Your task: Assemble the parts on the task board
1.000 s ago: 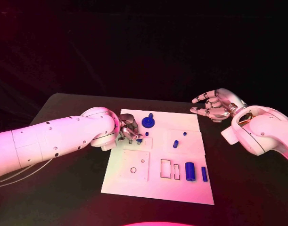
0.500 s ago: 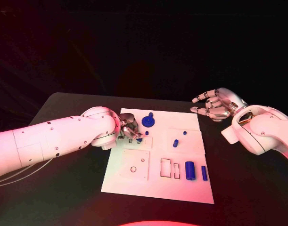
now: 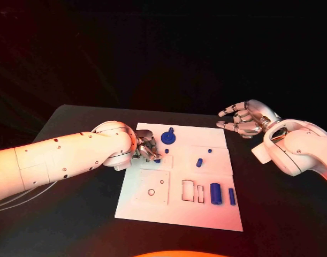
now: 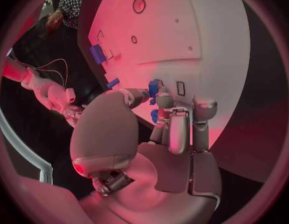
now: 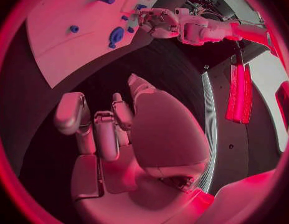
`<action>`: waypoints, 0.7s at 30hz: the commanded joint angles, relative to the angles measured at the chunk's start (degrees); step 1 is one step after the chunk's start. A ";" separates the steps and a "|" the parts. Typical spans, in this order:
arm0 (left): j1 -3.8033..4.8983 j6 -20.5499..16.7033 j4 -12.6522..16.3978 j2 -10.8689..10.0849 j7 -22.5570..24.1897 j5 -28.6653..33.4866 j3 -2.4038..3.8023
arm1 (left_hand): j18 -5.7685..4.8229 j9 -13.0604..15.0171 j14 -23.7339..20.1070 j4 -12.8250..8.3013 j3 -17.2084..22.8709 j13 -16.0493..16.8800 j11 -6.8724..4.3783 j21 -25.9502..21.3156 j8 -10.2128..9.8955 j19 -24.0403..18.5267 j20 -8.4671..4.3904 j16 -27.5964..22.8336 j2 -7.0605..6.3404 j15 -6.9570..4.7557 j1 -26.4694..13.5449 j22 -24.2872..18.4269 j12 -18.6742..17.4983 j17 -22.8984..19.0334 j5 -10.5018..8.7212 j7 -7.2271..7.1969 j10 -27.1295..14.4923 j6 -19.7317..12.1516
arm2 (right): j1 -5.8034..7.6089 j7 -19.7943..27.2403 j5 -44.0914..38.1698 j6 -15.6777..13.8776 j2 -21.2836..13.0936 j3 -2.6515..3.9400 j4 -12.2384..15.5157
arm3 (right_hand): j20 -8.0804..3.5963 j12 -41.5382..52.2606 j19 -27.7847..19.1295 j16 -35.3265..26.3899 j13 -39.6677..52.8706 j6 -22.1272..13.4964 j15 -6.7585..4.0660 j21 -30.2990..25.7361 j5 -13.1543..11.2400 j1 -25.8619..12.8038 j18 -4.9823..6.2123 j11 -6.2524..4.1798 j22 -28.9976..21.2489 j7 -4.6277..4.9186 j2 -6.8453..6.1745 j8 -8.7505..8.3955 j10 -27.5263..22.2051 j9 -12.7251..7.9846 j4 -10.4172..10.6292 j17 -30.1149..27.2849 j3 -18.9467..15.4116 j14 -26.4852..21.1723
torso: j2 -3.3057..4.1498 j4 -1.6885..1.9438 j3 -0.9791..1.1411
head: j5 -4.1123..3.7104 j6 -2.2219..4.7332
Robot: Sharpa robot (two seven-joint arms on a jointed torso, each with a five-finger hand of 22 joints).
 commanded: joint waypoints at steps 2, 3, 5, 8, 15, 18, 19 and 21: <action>0.01 0.28 0.16 0.15 -0.83 -1.22 -0.01 | -0.87 8.25 3.68 -13.09 12.64 0.26 0.13 0.43 -0.28 0.60 0.07 0.24 -0.51 -0.49 -0.41 0.30 0.40 6.36 0.73 -0.44 0.58 0.91 | -0.04 0.74 -0.15 0.58 -0.04 0.02 0.11 | -0.01 -0.27 -0.19 -0.20 -0.01 0.18 0.10 -0.23 0.13 -0.20 0.97 0.03 0.05 -0.04 0.29 0.26 -0.18 0.06 0.17 6.05 0.19 3.62 | -0.01 -0.05 -0.05 | 0.13 -0.08; 0.01 0.14 0.17 0.15 -0.92 -1.27 -0.01 | -0.89 8.27 3.69 -13.12 12.63 0.37 0.11 0.48 -0.29 0.66 0.07 0.27 -0.54 -0.50 -0.46 0.41 0.48 6.40 0.86 -0.45 0.66 0.94 | -0.04 0.82 -0.15 0.58 -0.04 0.02 0.13 | -0.01 -0.27 -0.19 -0.20 -0.01 0.18 0.10 -0.23 0.13 -0.20 0.97 0.03 0.05 -0.04 0.29 0.26 -0.18 0.06 0.17 6.05 0.19 3.62 | -0.01 -0.02 -0.05 | 0.16 -0.08; 0.01 -0.13 0.19 0.14 -1.08 -1.37 -0.02 | -0.91 8.29 3.70 -13.15 12.62 0.48 0.10 0.54 -0.30 0.73 0.06 0.28 -0.56 -0.51 -0.51 0.53 0.55 6.43 1.02 -0.46 0.75 0.98 | -0.05 0.99 -0.15 0.56 -0.03 0.02 0.18 | -0.02 -0.19 -0.14 -0.17 0.07 0.19 0.10 -0.18 0.13 -0.23 0.96 0.03 0.10 -0.05 0.29 0.28 -0.09 0.07 0.18 6.12 0.22 3.64 | -0.01 -0.02 -0.03 | 0.21 -0.08; 0.01 -0.52 0.25 0.14 -1.22 -1.49 -0.04 | -0.95 8.33 3.72 -13.20 12.61 0.69 0.08 0.66 -0.30 0.87 0.05 0.30 -0.58 -0.53 -0.58 0.78 0.69 6.46 1.24 -0.49 0.89 1.05 | -0.05 1.14 -0.15 0.50 -0.06 0.02 0.22 | -0.02 -0.10 -0.09 -0.14 0.19 0.20 0.09 -0.09 0.14 -0.23 0.94 0.02 0.17 -0.05 0.30 0.29 0.01 0.07 0.18 6.19 0.23 3.66 | -0.02 0.01 -0.04 | 0.20 -0.11; 0.01 -1.42 0.45 0.16 -1.21 -1.64 -0.06 | -0.98 8.37 3.72 -13.25 12.59 0.86 0.06 0.75 -0.30 0.98 0.04 0.28 -0.63 -0.55 -0.66 0.96 0.81 6.43 1.51 -0.52 1.01 1.11 | -0.06 1.34 -0.14 0.36 -0.07 0.02 0.24 | -0.02 -0.10 -0.09 -0.14 0.19 0.20 0.09 -0.09 0.14 -0.23 0.94 0.02 0.17 -0.05 0.30 0.29 0.01 0.07 0.18 6.19 0.23 3.66 | 0.00 -0.03 -0.06 | 0.27 -0.11; 0.00 -2.14 0.51 0.17 -1.05 -1.70 -0.06 | -1.06 8.45 3.78 -13.40 12.60 1.36 0.00 1.00 -0.30 1.26 0.00 0.37 -0.71 -0.60 -0.79 1.45 1.13 6.59 2.02 -0.58 1.33 1.26 | -0.06 1.39 -0.14 0.30 -0.05 0.02 0.23 | -0.03 -0.06 -0.02 -0.14 0.20 0.25 0.08 0.00 0.15 -0.24 0.91 0.00 0.24 -0.07 0.36 0.33 0.07 0.08 0.19 6.21 0.31 3.67 | 0.00 -0.03 -0.05 | 0.26 -0.06; 0.00 -2.36 0.53 0.17 -0.99 -1.66 -0.06 | -1.08 8.47 3.78 -13.43 12.60 1.44 -0.02 1.05 -0.29 1.32 -0.01 0.37 -0.73 -0.62 -0.82 1.56 1.19 6.59 2.14 -0.60 1.40 1.30 | -0.06 1.40 -0.13 0.28 -0.05 0.02 0.23 | -0.03 -0.06 -0.02 -0.14 0.20 0.25 0.08 0.00 0.15 -0.24 0.91 0.00 0.24 -0.07 0.36 0.33 0.07 0.08 0.19 6.21 0.31 3.67 | -0.01 -0.02 -0.06 | 0.26 -0.06; 0.00 -2.79 0.58 0.15 -0.92 -1.33 -0.06 | -1.08 8.47 3.78 -13.43 12.60 1.44 -0.02 1.05 -0.29 1.32 -0.01 0.37 -0.73 -0.62 -0.82 1.56 1.19 6.59 2.14 -0.60 1.40 1.30 | -0.07 1.42 -0.13 0.27 -0.04 0.02 0.23 | -0.03 -0.06 -0.02 -0.14 0.20 0.25 0.08 0.00 0.15 -0.24 0.91 0.00 0.24 -0.07 0.36 0.33 0.07 0.08 0.19 6.21 0.31 3.67 | 0.00 -0.05 -0.06 | 0.31 -0.12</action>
